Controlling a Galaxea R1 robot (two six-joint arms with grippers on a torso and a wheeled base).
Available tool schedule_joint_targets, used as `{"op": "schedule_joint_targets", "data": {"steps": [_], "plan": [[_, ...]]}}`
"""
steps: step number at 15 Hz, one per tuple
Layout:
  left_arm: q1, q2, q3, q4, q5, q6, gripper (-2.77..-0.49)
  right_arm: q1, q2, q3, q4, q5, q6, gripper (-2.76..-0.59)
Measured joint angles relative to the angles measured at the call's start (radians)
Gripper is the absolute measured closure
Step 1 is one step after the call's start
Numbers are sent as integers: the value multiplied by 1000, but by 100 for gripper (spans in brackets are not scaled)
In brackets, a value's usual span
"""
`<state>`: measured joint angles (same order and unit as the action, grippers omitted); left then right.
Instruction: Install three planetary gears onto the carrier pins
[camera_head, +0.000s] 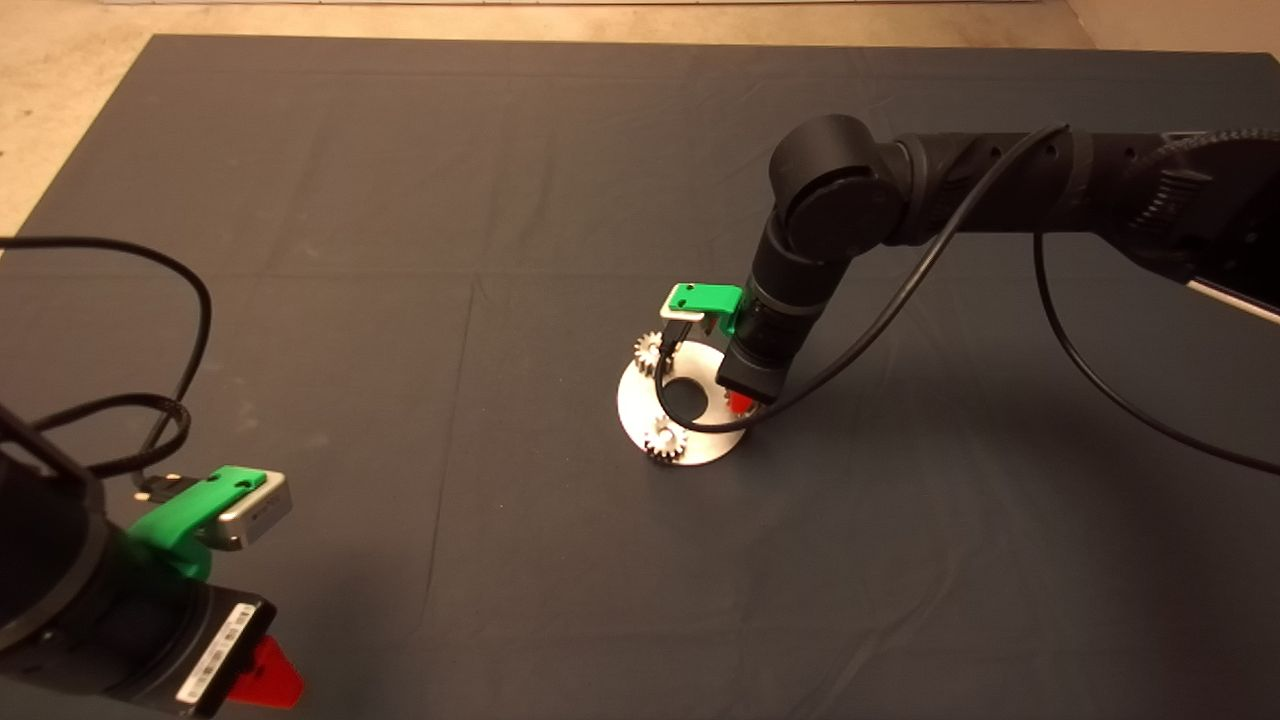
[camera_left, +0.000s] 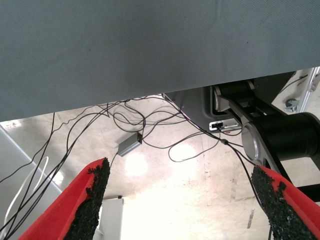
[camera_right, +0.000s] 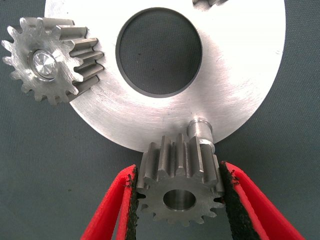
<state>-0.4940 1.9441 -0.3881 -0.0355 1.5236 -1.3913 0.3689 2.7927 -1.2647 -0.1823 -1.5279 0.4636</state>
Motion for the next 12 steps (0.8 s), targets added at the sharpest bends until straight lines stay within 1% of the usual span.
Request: {"op": "schedule_joint_targets", "data": {"steps": [12], "plan": [[0, 0, 0, -1, 0, 0, -202, 0, 0, -15, 0, 1, -2, -102]]}}
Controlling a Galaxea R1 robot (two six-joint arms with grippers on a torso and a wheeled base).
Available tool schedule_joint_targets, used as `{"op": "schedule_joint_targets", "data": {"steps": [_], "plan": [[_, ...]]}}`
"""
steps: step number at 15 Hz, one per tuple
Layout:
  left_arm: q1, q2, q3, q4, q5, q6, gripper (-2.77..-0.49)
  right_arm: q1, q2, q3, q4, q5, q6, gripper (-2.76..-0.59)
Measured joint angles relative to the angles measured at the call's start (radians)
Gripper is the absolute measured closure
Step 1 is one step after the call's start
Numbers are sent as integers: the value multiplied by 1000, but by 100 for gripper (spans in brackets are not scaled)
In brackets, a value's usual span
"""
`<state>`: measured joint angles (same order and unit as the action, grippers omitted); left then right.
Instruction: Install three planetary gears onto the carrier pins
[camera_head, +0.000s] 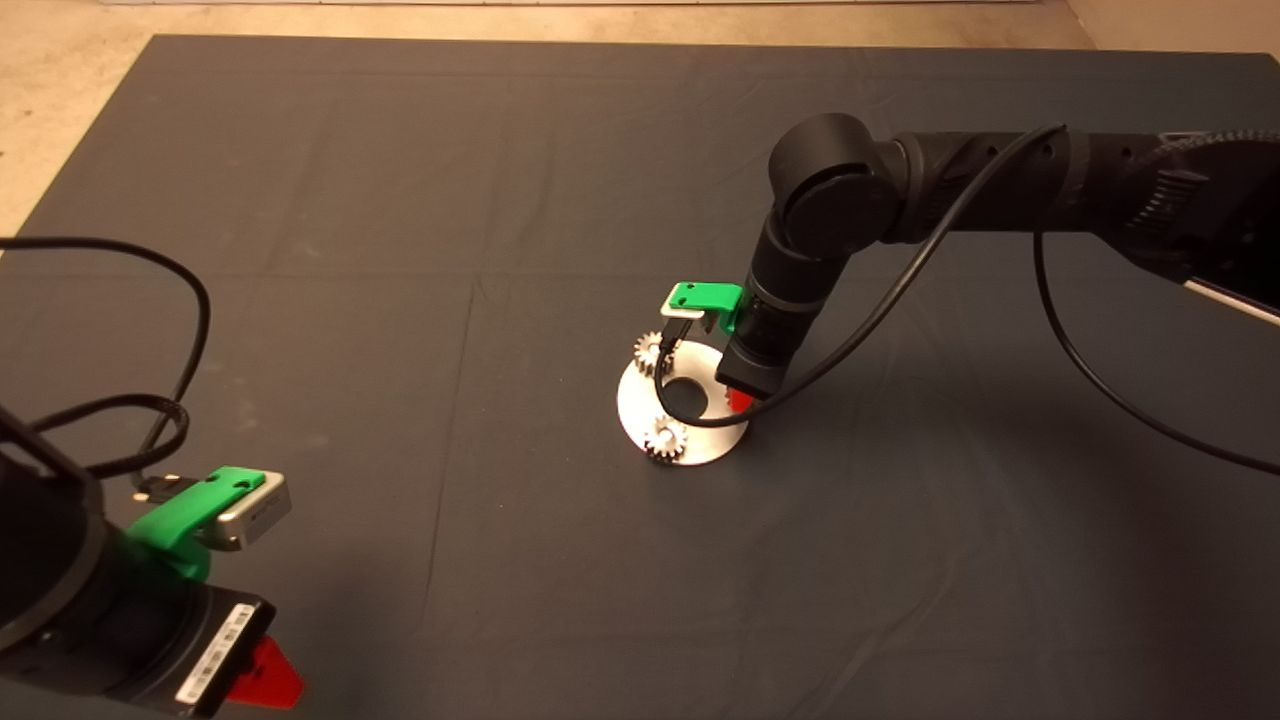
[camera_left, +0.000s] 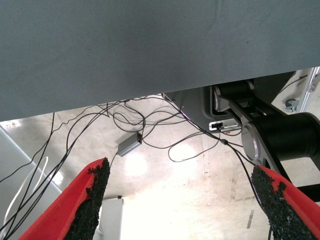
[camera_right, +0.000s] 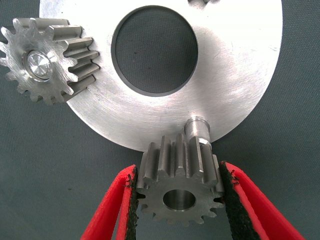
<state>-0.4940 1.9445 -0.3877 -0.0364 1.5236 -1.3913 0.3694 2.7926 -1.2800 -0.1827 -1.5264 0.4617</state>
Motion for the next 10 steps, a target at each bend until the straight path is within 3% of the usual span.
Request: {"op": "schedule_joint_targets", "data": {"steps": [10], "plan": [[0, 0, 0, 0, 0, 0, -202, 1, 0, -3, -8, 0, 1, -102]]}}
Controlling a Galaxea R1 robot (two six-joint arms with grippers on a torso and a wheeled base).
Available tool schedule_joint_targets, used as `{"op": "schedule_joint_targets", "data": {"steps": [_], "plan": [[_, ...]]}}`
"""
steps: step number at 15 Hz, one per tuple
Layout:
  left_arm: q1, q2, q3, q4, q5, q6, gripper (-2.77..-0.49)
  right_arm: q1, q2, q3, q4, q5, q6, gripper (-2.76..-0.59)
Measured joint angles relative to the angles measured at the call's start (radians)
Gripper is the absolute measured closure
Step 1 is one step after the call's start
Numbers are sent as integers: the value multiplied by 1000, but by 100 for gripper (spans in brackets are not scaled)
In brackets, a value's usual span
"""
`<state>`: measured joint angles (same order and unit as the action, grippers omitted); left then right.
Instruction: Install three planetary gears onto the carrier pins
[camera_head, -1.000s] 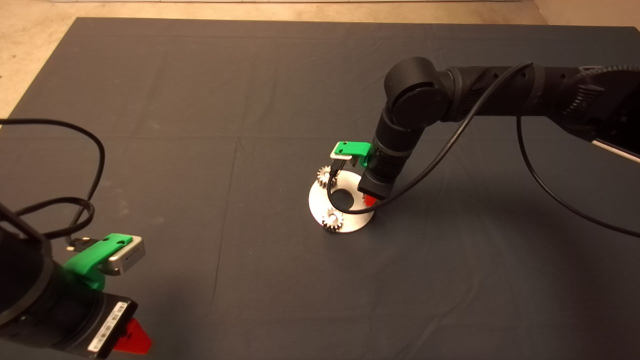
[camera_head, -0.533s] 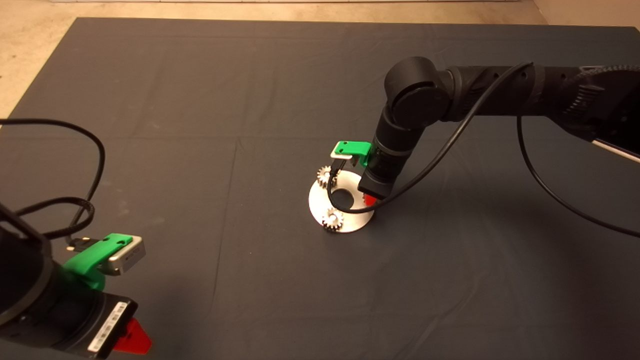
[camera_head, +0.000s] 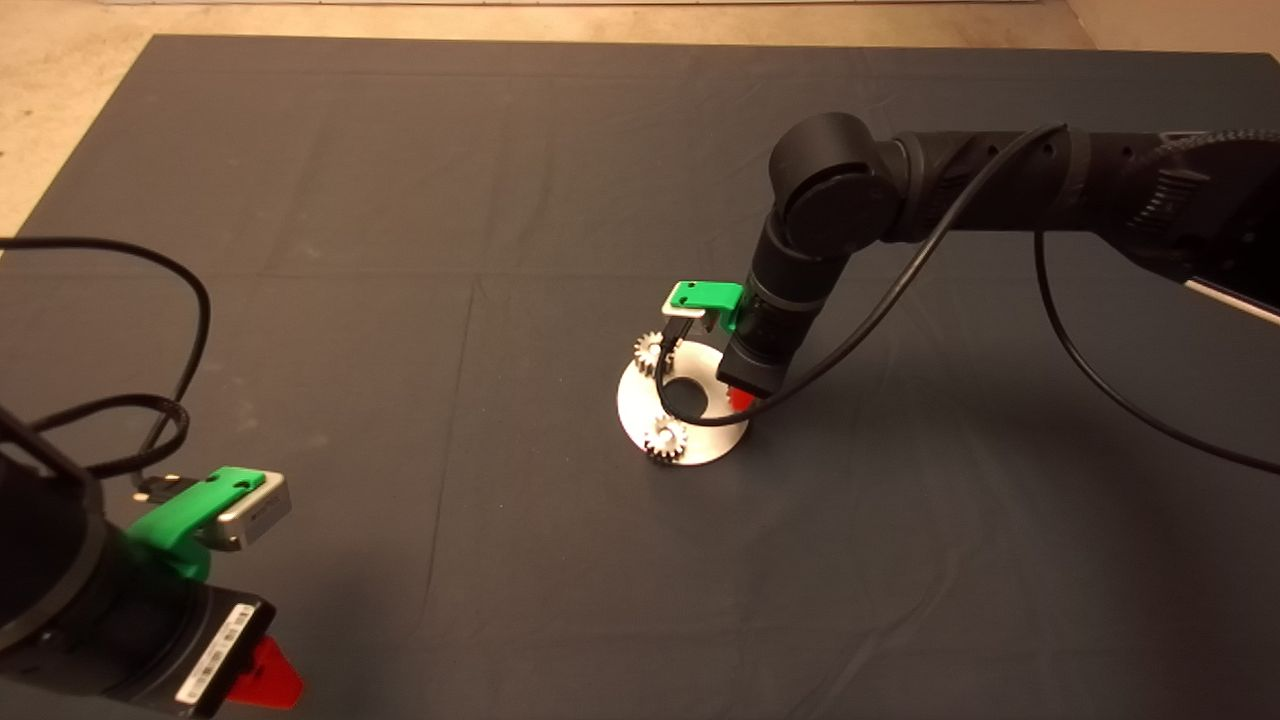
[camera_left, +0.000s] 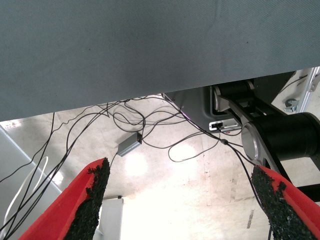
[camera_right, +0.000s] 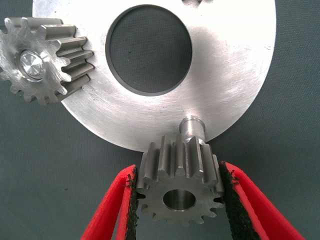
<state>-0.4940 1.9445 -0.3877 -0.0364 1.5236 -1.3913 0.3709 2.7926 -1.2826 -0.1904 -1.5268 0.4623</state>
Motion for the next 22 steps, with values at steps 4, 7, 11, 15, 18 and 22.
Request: {"op": "schedule_joint_targets", "data": {"steps": [4, 7, 11, 15, 18, 22], "plan": [[0, 0, 0, 0, 0, 0, -202, 0, 0, -1, -4, 0, 2, -102], [0, 0, 0, 0, 0, 0, -202, 0, 0, -2, -5, 0, 2, -102], [0, 0, 0, 0, 0, 0, -202, 0, 0, -4, -7, 0, 2, -102], [0, 0, 0, 0, 0, 0, -202, 1, 0, -11, -8, 0, 2, -102], [0, 0, 0, 0, 0, 0, -202, 4, 0, -25, -9, 0, 2, -102], [0, 0, 0, 0, 0, 0, -202, 6, 1, -34, -9, -1, 4, -102]]}}
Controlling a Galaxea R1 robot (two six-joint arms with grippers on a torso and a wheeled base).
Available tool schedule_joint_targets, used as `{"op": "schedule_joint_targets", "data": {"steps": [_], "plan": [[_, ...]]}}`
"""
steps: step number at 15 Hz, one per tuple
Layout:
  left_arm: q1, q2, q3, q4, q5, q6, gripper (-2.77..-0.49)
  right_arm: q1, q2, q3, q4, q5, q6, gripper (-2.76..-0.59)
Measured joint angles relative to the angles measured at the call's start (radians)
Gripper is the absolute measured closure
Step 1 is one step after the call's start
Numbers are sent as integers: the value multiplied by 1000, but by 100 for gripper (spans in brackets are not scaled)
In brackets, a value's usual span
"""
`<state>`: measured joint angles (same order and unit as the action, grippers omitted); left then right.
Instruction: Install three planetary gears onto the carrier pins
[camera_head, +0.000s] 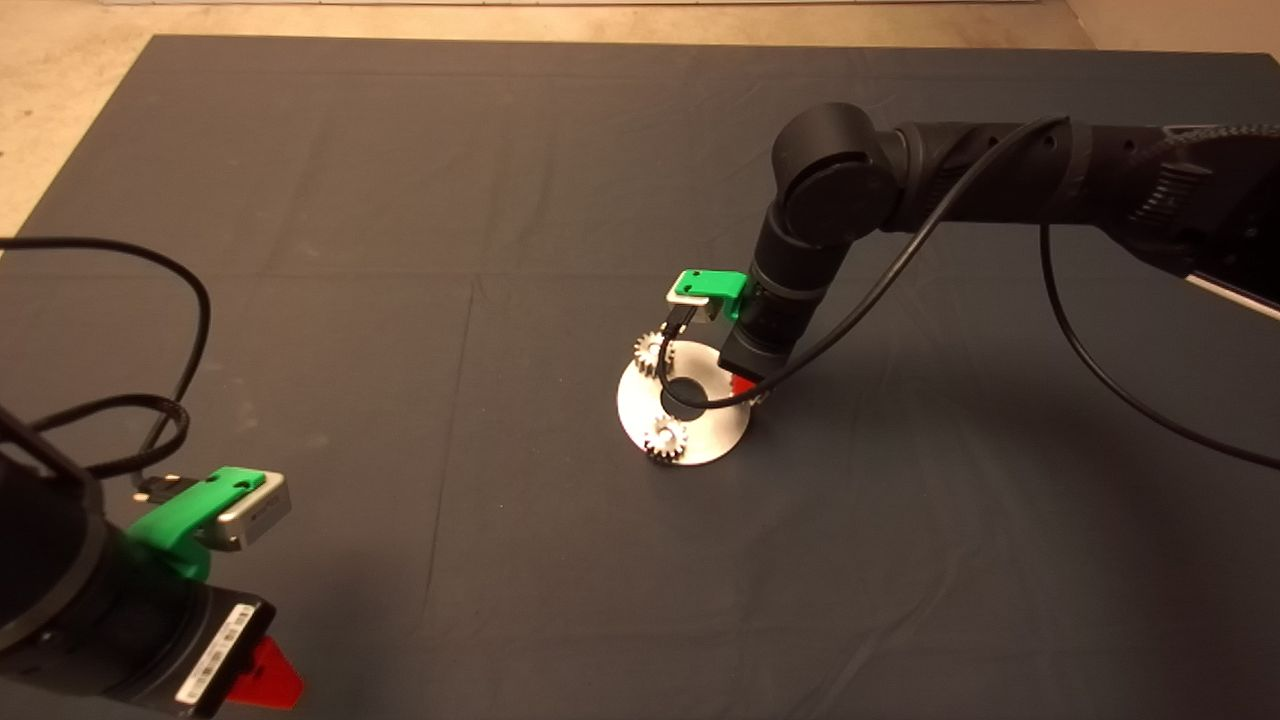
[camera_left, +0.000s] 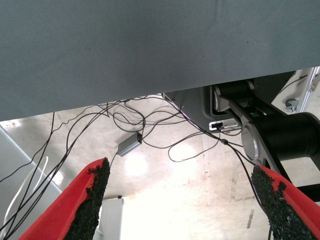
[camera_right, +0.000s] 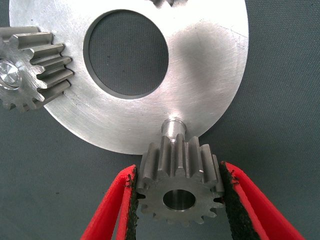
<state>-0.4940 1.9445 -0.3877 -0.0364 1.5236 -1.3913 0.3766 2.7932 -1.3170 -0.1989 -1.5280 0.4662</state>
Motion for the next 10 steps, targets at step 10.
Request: {"op": "schedule_joint_targets", "data": {"steps": [10], "plan": [[0, 0, 2, 0, 0, 0, -202, 0, 9, -3, -1, -8, 29, -102]]}}
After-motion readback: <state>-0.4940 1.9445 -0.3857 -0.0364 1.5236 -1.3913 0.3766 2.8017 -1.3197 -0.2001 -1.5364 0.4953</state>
